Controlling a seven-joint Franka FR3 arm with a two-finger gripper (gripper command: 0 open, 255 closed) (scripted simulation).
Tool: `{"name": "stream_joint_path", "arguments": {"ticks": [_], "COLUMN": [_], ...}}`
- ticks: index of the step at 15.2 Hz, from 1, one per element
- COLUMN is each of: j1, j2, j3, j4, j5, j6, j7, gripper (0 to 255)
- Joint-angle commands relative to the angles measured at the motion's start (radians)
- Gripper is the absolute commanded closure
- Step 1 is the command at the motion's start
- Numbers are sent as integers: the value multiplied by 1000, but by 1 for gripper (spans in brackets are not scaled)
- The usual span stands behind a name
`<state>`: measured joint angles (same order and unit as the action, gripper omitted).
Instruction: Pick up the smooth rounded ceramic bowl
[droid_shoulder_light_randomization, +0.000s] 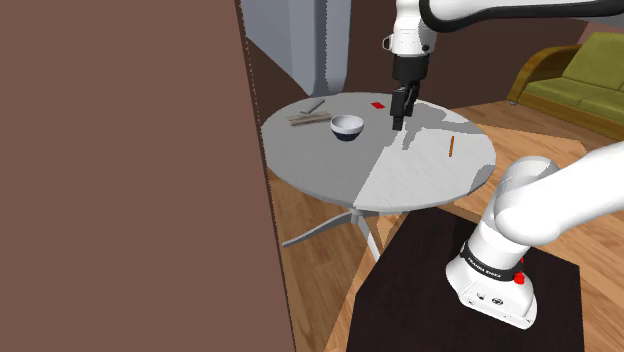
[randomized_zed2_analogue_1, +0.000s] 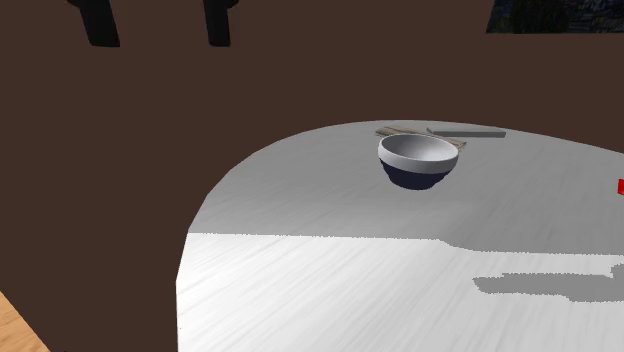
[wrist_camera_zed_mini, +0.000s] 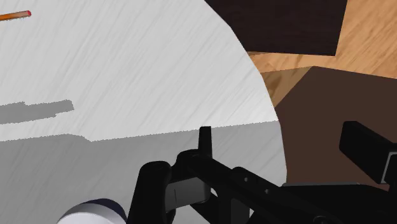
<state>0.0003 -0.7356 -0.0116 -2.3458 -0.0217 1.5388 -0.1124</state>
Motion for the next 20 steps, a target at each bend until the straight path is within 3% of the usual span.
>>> {"name": "stream_joint_path", "arguments": {"ticks": [1, 10, 20], "j1": [0, -34, -63], "j2": [0, 274, 619], "j3": [0, -72, -139], "j4": [0, 68, 265], "j5": [0, -57, -64], "j6": [0, 236, 420], "j7": [0, -70, -146], "gripper": [0, 0, 0]}}
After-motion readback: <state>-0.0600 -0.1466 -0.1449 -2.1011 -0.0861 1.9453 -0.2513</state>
